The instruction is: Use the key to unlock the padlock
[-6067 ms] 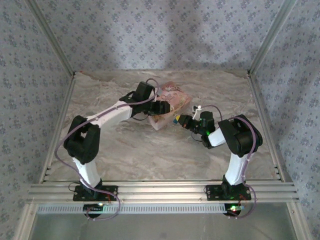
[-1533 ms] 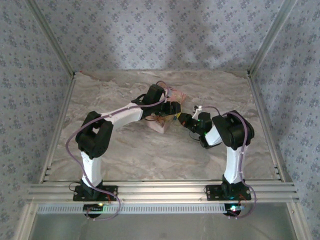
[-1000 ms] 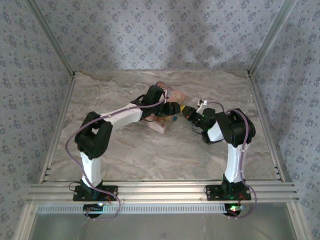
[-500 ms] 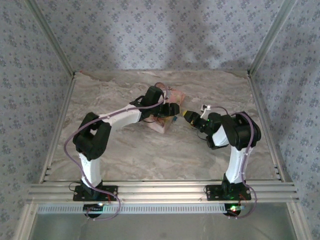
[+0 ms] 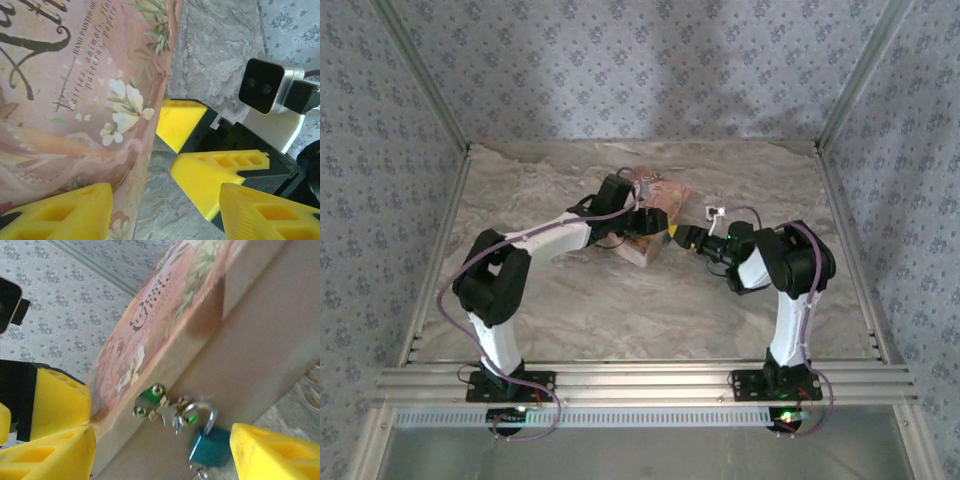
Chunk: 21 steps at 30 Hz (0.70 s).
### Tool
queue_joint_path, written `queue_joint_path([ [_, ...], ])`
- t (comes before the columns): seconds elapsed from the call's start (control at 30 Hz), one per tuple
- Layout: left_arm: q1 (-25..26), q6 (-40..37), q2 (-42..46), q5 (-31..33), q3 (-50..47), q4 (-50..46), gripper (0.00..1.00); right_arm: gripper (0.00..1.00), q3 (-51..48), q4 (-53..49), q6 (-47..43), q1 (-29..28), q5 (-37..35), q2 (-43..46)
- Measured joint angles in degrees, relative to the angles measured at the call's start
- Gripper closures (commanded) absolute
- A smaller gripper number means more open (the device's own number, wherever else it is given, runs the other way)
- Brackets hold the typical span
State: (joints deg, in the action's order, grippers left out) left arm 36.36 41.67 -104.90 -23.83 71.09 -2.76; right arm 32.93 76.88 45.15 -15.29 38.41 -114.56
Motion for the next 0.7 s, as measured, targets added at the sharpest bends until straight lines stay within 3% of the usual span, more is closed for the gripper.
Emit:
queue_joint_path([
  [0.7,-1.6,0.0,1.2,-0.3,-1.2,-0.7,0.41,0.28,4.0,-0.5,-2.3,-1.8,3.5,-4.4],
])
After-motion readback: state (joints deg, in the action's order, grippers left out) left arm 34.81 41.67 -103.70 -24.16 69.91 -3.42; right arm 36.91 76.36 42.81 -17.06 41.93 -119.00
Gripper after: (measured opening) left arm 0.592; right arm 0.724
